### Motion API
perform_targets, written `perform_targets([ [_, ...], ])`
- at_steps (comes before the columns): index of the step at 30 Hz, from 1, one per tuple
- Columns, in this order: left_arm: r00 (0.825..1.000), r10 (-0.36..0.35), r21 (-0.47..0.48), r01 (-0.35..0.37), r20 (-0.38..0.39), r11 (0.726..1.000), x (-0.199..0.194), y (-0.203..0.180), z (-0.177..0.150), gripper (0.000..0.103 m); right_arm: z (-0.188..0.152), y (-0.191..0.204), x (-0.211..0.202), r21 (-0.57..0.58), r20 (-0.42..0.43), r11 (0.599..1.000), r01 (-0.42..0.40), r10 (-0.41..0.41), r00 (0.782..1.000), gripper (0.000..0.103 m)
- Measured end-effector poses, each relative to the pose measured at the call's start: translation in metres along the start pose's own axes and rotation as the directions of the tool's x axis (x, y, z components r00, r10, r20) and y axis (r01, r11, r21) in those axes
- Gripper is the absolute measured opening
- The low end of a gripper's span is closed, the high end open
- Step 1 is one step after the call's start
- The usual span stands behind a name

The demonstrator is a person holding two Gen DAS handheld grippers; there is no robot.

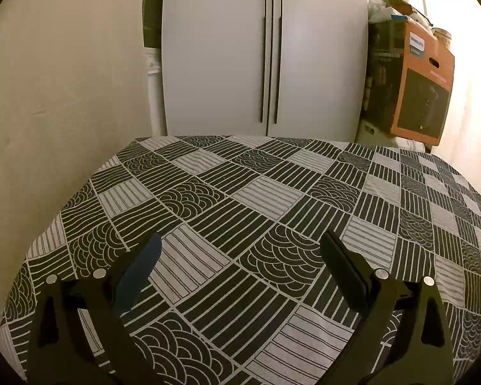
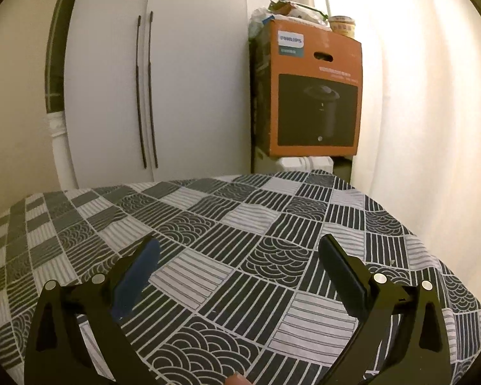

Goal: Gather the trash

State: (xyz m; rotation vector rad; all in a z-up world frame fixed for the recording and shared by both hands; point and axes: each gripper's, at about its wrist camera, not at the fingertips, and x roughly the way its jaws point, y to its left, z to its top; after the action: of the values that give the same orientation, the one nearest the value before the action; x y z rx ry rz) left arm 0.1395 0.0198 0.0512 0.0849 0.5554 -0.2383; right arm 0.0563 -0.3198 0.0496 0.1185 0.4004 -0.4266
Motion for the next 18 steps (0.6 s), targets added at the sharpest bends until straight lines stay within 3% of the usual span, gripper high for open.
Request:
perform_targets([
  [18, 1.000, -0.022, -0.006, 0.022, 0.008, 1.000, -0.0031, 0.0007, -0.0002, 0.097, 0.0009, -0.0030, 0.0018, 0.013, -0.013, 1.000, -0.011, 0.011, 1.000, 0.095],
])
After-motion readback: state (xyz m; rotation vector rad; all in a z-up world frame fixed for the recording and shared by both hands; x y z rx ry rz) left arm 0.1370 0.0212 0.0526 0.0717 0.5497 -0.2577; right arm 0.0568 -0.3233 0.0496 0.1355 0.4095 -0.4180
